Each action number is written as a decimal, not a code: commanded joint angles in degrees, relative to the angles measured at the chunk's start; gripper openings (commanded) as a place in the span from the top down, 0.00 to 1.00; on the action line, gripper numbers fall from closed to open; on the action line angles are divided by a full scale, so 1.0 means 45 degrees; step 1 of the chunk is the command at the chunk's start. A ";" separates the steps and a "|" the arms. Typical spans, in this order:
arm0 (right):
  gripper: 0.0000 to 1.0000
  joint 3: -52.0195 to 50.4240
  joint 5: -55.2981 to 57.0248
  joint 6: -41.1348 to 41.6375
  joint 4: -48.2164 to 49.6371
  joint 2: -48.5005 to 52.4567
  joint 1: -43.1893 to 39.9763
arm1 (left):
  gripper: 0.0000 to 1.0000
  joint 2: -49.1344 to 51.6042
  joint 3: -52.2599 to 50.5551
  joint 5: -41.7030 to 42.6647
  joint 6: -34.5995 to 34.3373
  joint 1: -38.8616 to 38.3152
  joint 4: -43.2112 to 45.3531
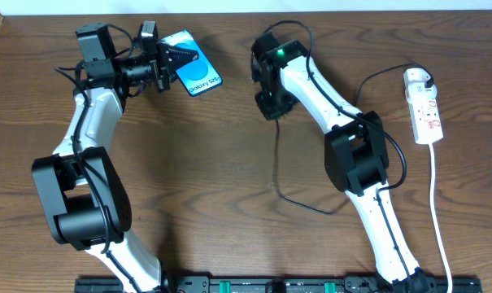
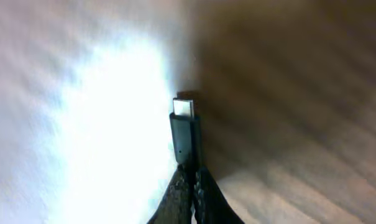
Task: Plug charger to phone and switch on socket
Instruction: 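Move the right gripper down and grasp the black cable's USB-C plug, then lift the USB-C plug with the right gripper toward the phone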
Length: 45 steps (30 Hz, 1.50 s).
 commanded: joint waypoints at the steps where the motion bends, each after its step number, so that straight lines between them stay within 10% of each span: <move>1: 0.99 -0.0170 0.0617 -0.3084 -0.0301 0.0437 0.0010 | 0.93 -0.0359 0.0136 0.0500 0.0165 0.0005 0.0078; 20: 0.61 -0.0248 -0.1928 0.3653 0.0131 0.0442 -0.0413 | 0.93 -0.0359 0.0136 0.0505 0.0160 0.0005 0.0078; 32: 0.64 -0.1987 -0.0782 0.5450 0.1243 0.0442 -0.0117 | 0.93 -0.0359 0.0136 0.0554 0.0160 0.0005 0.0078; 36: 0.99 -0.2297 -0.0879 0.5445 0.1491 0.0437 -0.0165 | 0.93 -0.0359 0.0136 0.0544 0.0160 0.0005 0.0078; 45: 0.99 -0.2225 -0.3157 0.3735 0.1409 -0.0107 -0.0617 | 0.93 -0.0359 0.0136 0.0549 0.0160 0.0005 0.0073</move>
